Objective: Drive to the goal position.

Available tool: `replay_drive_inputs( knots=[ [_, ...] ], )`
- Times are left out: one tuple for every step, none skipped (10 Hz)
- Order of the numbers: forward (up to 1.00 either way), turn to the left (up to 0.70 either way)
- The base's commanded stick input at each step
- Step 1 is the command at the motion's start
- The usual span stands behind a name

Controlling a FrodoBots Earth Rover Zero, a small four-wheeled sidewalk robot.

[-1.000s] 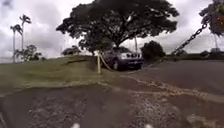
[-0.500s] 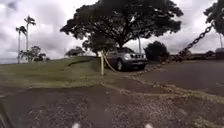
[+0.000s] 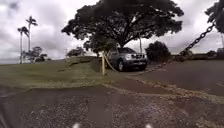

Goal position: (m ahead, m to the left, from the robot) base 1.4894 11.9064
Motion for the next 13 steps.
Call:
replay_drive_inputs(
  knots=[
    [0.00, 0.70],
    [0.00, 0.70],
    [0.00, 0.70],
    [0.00, 0.70],
    [0.00, 0.70],
    [0.00, 0.70],
    [0.00, 0.70],
    [0.00, 0.70],
    [0.00, 0.70],
    [0.00, 0.70],
    [0.00, 0.70],
    [0.00, 0.70],
    [0.00, 0.70]
  ],
)
